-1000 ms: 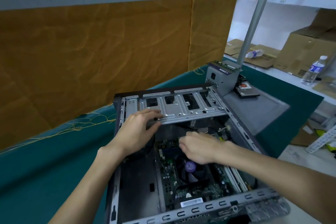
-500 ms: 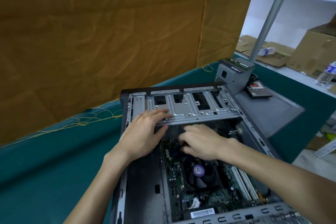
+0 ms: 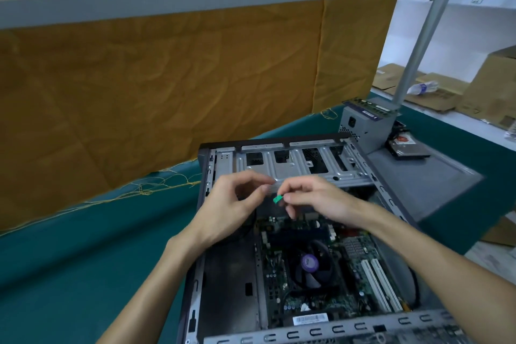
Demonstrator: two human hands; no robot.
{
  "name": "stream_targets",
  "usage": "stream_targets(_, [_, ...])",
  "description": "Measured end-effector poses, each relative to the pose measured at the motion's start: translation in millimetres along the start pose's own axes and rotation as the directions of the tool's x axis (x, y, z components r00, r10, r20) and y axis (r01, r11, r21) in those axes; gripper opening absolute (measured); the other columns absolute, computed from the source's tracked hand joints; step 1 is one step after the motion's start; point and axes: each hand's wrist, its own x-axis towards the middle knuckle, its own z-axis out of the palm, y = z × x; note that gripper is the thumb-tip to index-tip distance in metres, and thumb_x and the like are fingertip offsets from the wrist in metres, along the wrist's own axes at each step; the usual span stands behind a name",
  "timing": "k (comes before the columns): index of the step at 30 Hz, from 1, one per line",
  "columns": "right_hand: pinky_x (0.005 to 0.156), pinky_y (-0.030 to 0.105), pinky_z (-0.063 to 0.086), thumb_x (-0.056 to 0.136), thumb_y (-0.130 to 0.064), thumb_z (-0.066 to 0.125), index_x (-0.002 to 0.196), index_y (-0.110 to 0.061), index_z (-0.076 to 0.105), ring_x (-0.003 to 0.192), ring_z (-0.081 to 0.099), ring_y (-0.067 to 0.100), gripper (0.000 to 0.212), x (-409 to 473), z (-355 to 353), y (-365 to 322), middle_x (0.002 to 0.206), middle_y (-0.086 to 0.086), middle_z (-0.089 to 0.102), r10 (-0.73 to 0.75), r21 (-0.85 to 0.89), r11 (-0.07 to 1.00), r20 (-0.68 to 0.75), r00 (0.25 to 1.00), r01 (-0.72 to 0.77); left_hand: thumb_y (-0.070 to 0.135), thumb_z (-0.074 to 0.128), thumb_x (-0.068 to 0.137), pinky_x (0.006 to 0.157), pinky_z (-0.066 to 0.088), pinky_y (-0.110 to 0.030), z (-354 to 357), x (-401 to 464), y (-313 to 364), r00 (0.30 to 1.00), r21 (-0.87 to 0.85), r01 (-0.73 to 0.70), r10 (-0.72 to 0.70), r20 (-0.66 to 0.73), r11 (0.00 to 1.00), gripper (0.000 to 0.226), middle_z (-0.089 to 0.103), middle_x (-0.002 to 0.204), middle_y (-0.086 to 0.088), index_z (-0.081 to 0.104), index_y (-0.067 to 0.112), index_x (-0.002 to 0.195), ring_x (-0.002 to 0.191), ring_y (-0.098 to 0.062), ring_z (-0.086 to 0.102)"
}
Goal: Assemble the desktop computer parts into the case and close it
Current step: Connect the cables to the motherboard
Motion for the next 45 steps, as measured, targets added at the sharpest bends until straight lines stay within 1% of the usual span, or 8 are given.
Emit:
stream_targets(8, [0.093,0.038,0.043,0.094,-0.012,0.051,0.122,0.008,0.062,0.089,0.059,0.023,0.036,2.6,-19.7,6.7,0.098,0.021,0.060,-0.025,0.456,0.890,0.103,0.994,-0.025,0.014,0.074,0.087,0.078,0.058,-0.026,12.1,16.5,18.8,0.987,-0.519,0.148,-0.092,0.132,0.842,0.023,0.077,0.094,-0.016,0.077,0.005,0.109,0.082,-0.017,0.069])
stream_targets(13, [0.094,0.038,0.044,0.091,-0.010,0.048,0.110,-0.001,0.069,0.089,0.059,0.020,0.029,2.5,-22.8,8.0,0.094,0.007,0.067,-0.038,0.522,0.851,0.167,0.985,-0.056,0.006,0.078,0.087,0.074,0.056,-0.023,21.2,29.9,17.4,0.982,-0.481,0.109,-0.018,0.189,0.870,0.013,0.075,0.080,-0.019,0.079,0.003,0.099,0.074,-0.025,0.073])
stream_targets(17, [0.092,0.033,0.046,0.089,-0.008,0.048,0.123,0.020,0.054,0.090,0.057,0.022,0.045,1.1,-28.2,8.1,0.098,0.016,0.061,0.003,0.497,0.861,0.213,0.977,-0.111,0.005,0.073,0.091,0.078,0.058,-0.026,13.6,35.9,17.5,0.940,-0.477,0.179,-0.007,0.341,0.860,0.018,0.075,0.094,-0.025,0.076,-0.005,0.106,0.085,-0.028,0.073])
stream_targets(23, [0.097,0.038,0.043,0.092,-0.008,0.042,0.080,-0.019,0.075,0.083,0.052,0.022,0.036,3.1,-22.7,2.9,0.078,0.005,0.053,-0.020,0.493,0.858,0.311,0.950,-0.143,0.000,0.065,0.094,0.087,0.056,-0.026,9.2,37.0,16.1,0.930,-0.428,0.169,0.000,0.368,0.888,0.020,0.076,0.097,-0.013,0.073,-0.009,0.110,0.093,-0.026,0.074])
stream_targets(36, [0.093,0.031,0.042,0.092,-0.006,0.047,0.092,-0.017,0.076,0.085,0.056,0.019,0.030,4.9,-23.4,13.7,0.082,0.001,0.063,0.020,0.336,0.928,0.389,0.921,-0.162,0.006,0.063,0.099,0.096,0.056,-0.033,5.0,20.0,6.0,0.870,-0.382,0.255,-0.038,0.492,0.888,0.021,0.075,0.109,-0.020,0.073,-0.001,0.116,0.107,-0.033,0.072])
stream_targets(39, [0.088,0.025,0.045,0.096,-0.007,0.051,0.097,-0.013,0.073,0.083,0.059,0.015,0.023,4.9,-19.7,14.4,0.083,0.002,0.064,0.096,0.261,0.944,0.362,0.927,-0.200,0.001,0.048,0.105,0.093,0.059,-0.038,3.0,17.7,1.6,0.859,-0.267,0.316,-0.156,0.488,0.910,0.026,0.074,0.108,-0.020,0.072,-0.001,0.114,0.102,-0.033,0.072])
stream_targets(41, [0.080,0.025,0.045,0.099,-0.008,0.055,0.092,-0.012,0.072,0.074,0.058,0.010,0.019,6.2,-10.3,19.8,0.076,-0.001,0.065,0.213,-0.029,0.976,0.290,0.933,-0.214,0.000,0.040,0.107,0.089,0.060,-0.039,4.3,11.2,-3.0,0.846,-0.085,0.363,-0.290,0.448,0.928,0.029,0.073,0.099,-0.013,0.068,0.008,0.107,0.094,-0.022,0.073])
stream_targets(45, [0.059,0.020,0.036,0.100,-0.016,0.060,0.096,-0.009,0.073,0.056,0.047,0.000,0.015,10.4,9.1,35.1,0.066,-0.011,0.056,0.304,-0.446,0.867,0.115,0.946,-0.224,0.008,0.042,0.101,0.099,0.052,-0.034,11.9,2.4,-15.4,0.671,0.554,0.205,-0.528,0.521,0.807,0.036,0.066,0.124,-0.004,0.061,0.018,0.129,0.114,-0.019,0.064])
